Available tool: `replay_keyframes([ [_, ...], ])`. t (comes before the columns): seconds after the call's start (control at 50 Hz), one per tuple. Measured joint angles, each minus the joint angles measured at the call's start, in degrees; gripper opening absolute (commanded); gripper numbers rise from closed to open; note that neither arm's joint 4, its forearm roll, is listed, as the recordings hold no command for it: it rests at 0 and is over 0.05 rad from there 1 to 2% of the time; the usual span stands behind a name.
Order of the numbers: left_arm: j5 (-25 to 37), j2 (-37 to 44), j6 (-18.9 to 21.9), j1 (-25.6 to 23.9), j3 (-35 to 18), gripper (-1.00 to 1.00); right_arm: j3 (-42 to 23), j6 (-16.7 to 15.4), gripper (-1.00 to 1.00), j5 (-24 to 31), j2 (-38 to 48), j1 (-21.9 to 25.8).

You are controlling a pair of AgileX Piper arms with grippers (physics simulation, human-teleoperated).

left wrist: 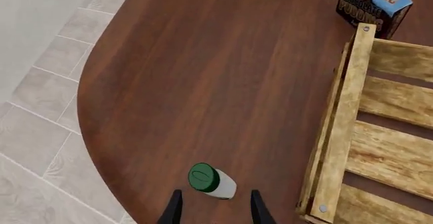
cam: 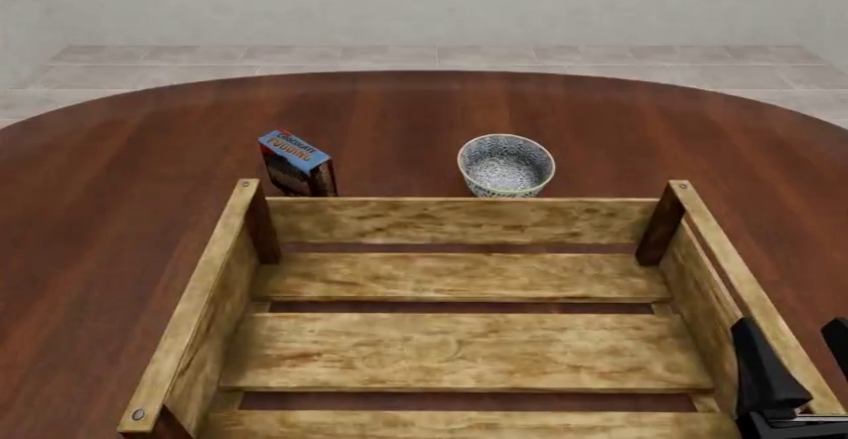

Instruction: Pick up the salad dressing and put it in the tray.

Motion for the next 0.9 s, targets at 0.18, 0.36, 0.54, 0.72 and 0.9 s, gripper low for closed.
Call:
replay_keyframes([
  [0.18, -4.5, 0.6, 0.1, 3.2, 5.6, 1.0, -0.1, 0.0, 1.0, 0.1, 0.0, 0.0],
  [0.36, -8.1, 1.5, 0.6, 5.7, 10.2, 1.0, 0.0, 0.0, 1.0, 0.0, 0.0, 0.0],
  [0.54, -11.6, 2.7, 1.1, 7.5, 14.3, 1.0, 0.0, 0.0, 1.0, -0.1, 0.1, 0.0],
  [0.72, -15.7, 4.9, 1.6, 9.1, 18.6, 1.0, 0.0, 0.0, 1.0, -0.1, 0.1, 0.0],
  [0.9, -19.5, 7.7, 2.2, 10.6, 20.6, 1.0, 0.1, 0.0, 1.0, -0.2, 0.1, 0.0],
])
